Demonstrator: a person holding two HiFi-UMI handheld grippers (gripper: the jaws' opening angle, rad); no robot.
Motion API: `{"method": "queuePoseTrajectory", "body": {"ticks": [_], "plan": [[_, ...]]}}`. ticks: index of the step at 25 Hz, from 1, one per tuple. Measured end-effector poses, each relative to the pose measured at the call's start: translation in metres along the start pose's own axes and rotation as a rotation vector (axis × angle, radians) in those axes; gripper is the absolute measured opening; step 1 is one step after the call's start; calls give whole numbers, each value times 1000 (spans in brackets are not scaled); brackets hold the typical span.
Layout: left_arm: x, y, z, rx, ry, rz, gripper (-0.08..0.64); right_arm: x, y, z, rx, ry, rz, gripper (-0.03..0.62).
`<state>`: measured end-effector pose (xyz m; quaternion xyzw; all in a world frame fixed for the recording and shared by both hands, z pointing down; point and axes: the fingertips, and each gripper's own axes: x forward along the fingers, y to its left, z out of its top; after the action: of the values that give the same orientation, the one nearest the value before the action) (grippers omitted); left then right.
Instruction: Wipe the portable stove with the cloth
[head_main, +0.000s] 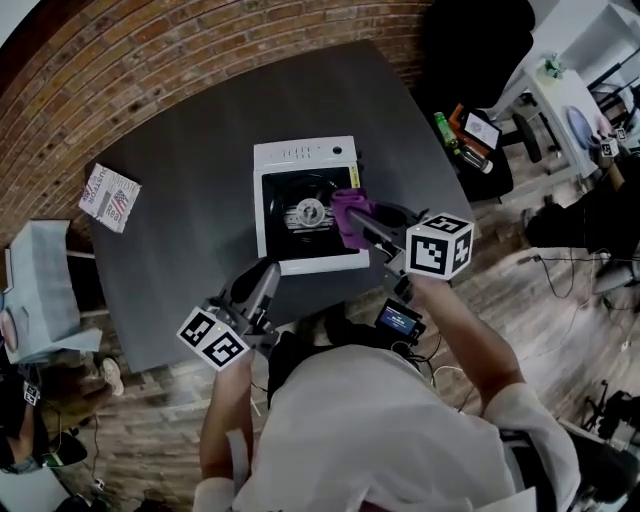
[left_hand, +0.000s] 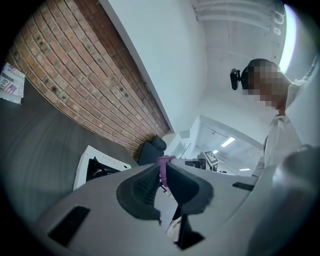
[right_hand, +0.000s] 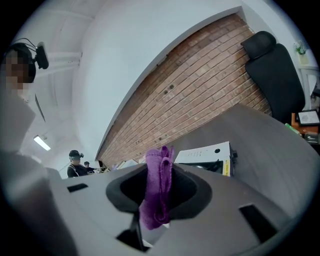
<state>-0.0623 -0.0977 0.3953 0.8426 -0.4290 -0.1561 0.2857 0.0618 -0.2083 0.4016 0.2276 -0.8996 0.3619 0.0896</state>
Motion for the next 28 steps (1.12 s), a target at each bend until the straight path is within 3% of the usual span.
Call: {"method": "queuePoseTrajectory", "body": {"ticks": [6,12,19,28], "plan": [[12,27,2,3,11,69,44,36,-23,13,-18,55,-30,107],[24,54,13,25,42,64,43,79,-34,31,-17,69,-56,107],[38,88,21,37,70,58,43,135,-52,33,64,107,-91,108],[38,122,21,-4,88,84,43,220,-67,32,128,181,-119,109]]}}
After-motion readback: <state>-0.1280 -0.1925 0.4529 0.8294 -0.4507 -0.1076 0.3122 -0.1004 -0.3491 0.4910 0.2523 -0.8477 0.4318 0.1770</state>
